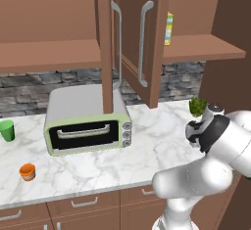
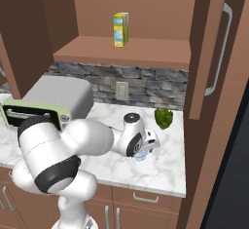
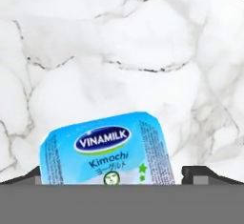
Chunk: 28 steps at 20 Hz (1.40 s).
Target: Pick the yogurt and jam from the counter and place them in the cabinets closest to them.
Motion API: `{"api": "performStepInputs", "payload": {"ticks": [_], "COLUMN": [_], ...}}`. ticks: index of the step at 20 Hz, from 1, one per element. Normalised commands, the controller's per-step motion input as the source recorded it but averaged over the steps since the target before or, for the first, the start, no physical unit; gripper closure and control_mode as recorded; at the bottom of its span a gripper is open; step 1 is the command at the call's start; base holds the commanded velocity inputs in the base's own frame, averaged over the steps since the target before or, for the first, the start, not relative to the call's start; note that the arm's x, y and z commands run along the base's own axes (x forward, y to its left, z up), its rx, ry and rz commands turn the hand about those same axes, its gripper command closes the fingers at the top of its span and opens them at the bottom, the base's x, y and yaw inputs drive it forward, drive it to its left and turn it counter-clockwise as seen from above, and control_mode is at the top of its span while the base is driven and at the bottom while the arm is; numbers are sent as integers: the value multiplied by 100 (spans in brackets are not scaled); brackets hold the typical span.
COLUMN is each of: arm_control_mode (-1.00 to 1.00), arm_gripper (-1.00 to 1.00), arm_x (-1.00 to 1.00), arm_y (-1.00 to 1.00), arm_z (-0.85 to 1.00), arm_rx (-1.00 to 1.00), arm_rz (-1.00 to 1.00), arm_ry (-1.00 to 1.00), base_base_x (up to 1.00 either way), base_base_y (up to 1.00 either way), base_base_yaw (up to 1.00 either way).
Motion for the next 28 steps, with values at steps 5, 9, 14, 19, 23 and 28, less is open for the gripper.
{"api": "performStepInputs", "payload": {"ticks": [5, 9, 14, 19, 23, 28], "arm_control_mode": [-100, -100, -100, -100, -100, -100], "arm_gripper": [-100, 100, 100, 100, 100, 100], "arm_x": [0, 0, 0, -1, -16, -26], "arm_y": [-3, -1, 0, 0, 0, 0], "arm_z": [-27, -3, 9, 38, 34, 28], "arm_rx": [-1, 0, 0, 0, 0, 0], "arm_rz": [7, 1, 0, -2, -2, -1], "arm_ry": [0, 0, 0, 0, 0, 0], "base_base_x": [0, 0, 0, 0, 0, 0], "base_base_y": [0, 0, 0, 0, 0, 0], "base_base_yaw": [0, 0, 0, 0, 0, 0]}}
